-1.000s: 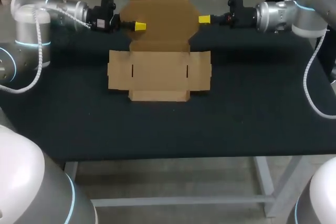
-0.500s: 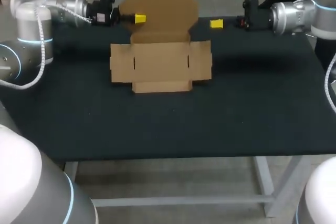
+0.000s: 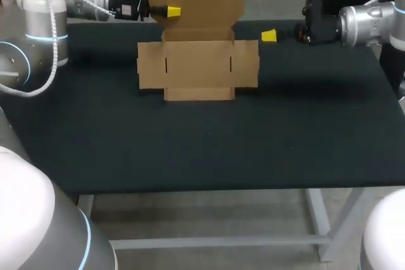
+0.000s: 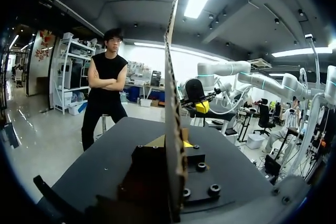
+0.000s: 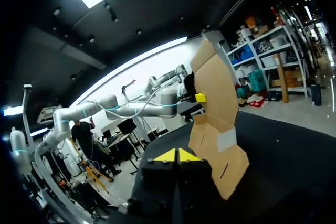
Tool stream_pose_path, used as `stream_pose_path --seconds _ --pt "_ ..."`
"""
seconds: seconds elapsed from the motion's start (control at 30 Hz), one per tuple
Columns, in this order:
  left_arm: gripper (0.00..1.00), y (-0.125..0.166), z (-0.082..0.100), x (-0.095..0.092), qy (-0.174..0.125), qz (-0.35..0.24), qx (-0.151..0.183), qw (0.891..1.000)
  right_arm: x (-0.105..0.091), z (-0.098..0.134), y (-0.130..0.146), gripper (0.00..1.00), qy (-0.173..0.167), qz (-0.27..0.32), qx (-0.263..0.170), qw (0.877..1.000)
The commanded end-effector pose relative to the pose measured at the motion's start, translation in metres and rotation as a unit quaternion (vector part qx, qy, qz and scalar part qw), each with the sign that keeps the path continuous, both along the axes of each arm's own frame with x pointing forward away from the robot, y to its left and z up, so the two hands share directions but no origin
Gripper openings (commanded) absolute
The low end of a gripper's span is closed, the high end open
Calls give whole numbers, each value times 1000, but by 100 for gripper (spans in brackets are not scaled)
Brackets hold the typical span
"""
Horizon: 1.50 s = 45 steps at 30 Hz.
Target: Assemble the packaging by folding the flat box into shape, placing the metal phone stand inside, and closing the box properly
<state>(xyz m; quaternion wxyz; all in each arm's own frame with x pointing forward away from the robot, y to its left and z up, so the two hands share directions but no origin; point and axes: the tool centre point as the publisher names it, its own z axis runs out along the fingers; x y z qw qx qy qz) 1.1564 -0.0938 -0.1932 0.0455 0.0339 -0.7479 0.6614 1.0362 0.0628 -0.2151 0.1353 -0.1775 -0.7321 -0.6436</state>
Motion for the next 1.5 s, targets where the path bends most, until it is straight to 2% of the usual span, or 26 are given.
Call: stream_pose_path --seconds 0.03,0.83,0.9,1.03,1.23,1.37,1.5 --pt "0 -5 8 -10 -7 17 6 1000 -15 -3 1 0 -17 -113 -40 993" --pt "0 -6 11 -11 -13 27 7 1000 -16 -5 1 0 -13 -119 -38 992" --pt "0 -6 11 -11 -13 27 7 1000 -16 -10 11 0 -10 -118 -36 992" --pt "0 -6 11 -11 -13 27 7 1000 -27 -19 28 0 -28 -135 -52 989" --pt "0 -6 11 -11 -13 27 7 1000 -58 -40 47 0 -75 -160 -76 981" --pt "0 -6 11 -11 -13 27 7 1000 -69 -57 56 0 -71 -166 -83 980" --pt "0 -6 11 -11 -13 27 7 1000 -72 -60 54 0 -63 -174 -88 979"
